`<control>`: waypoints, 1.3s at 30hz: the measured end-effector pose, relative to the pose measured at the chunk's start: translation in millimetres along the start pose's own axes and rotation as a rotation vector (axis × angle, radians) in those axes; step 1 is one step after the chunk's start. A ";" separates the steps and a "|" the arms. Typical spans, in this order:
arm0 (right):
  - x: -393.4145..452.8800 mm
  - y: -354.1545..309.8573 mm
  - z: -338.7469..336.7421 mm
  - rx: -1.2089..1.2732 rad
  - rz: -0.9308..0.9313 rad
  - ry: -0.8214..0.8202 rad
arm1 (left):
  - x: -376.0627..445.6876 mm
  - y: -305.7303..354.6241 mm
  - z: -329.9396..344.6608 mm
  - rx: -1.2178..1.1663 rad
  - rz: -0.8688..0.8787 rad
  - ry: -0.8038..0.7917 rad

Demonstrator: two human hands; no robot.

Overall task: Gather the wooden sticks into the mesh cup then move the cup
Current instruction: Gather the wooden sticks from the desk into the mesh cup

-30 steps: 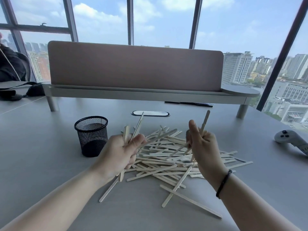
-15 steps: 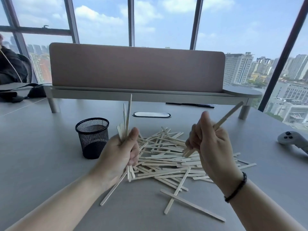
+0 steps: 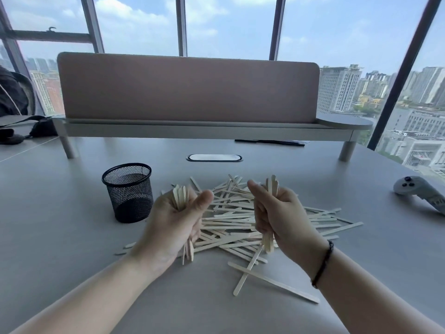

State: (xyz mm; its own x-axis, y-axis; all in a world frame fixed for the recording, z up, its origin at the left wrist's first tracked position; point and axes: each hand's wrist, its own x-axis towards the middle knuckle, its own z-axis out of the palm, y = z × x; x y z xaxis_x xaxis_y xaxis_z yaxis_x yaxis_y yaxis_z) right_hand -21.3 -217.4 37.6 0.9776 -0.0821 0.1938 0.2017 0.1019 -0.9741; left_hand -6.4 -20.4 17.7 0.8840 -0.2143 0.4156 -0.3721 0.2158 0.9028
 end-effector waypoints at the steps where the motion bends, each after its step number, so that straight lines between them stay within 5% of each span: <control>1: -0.2 -1.5 -0.8 0.022 0.014 -0.004 | 0.6 0.6 -0.1 -0.006 0.016 0.002; 12: -1.8 -8.3 -1.7 0.084 0.095 -0.020 | -2.1 18.4 -0.8 -0.215 -0.243 -0.059; 19: 3.3 -25.5 8.7 0.114 0.152 0.010 | 0.3 31.0 2.8 -0.207 -0.261 0.008; 25: 23.0 -32.0 76.5 0.256 0.196 -0.067 | 23.5 72.6 -25.3 -0.220 -0.229 0.215; 33: 82.1 -77.2 196.8 0.217 0.019 -0.092 | 93.2 124.9 -105.2 -0.148 -0.114 0.666; 39: 110.1 -49.4 235.3 0.083 0.048 -0.056 | 106.6 89.1 -129.9 0.144 -0.147 0.662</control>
State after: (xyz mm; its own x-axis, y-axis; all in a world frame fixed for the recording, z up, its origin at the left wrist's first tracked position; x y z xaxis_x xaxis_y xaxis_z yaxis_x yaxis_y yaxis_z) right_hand 90.6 1.9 134.4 0.9876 -0.0199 0.1556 0.1566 0.1867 -0.9699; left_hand 91.4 99.8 128.1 0.8977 0.4048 0.1740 -0.2286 0.0903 0.9693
